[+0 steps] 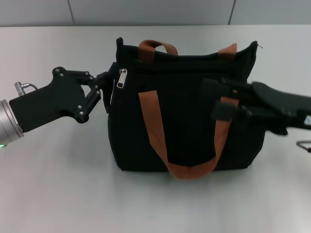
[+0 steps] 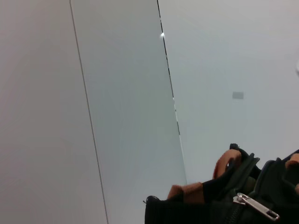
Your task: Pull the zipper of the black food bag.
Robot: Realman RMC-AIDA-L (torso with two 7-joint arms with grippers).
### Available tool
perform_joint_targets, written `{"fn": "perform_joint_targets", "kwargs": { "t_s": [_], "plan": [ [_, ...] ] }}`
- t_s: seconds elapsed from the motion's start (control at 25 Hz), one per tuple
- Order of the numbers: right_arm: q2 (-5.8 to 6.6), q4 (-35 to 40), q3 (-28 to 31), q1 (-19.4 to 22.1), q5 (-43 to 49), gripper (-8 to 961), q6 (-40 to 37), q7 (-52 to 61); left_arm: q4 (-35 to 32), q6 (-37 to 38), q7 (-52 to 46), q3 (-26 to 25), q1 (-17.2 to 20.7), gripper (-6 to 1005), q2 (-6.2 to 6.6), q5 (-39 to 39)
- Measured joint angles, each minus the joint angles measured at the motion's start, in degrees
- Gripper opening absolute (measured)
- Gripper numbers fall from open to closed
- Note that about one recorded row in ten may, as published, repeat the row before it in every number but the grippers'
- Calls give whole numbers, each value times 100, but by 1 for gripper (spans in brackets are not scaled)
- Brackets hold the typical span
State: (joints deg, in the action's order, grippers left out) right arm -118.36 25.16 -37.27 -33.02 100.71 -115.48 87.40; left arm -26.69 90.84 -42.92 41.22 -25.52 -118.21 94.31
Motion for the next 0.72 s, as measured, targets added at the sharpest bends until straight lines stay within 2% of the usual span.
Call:
{"fn": "perform_joint_targets", "kwargs": {
  "t_s": [0.28,0.48,0.72],
  "plan": [
    [35,608,-88,-683,35,775,693,1816,-2,59,28,0,4,18,-11,-44],
    [94,732,-276,-971,108,775,1012,2403,-3,62,53,0,3,19,-25,-60],
    [208,802,-771,-1317,128,658,1342,3011,22,79,48,0,4,19,-27,-136]
  ]
}}
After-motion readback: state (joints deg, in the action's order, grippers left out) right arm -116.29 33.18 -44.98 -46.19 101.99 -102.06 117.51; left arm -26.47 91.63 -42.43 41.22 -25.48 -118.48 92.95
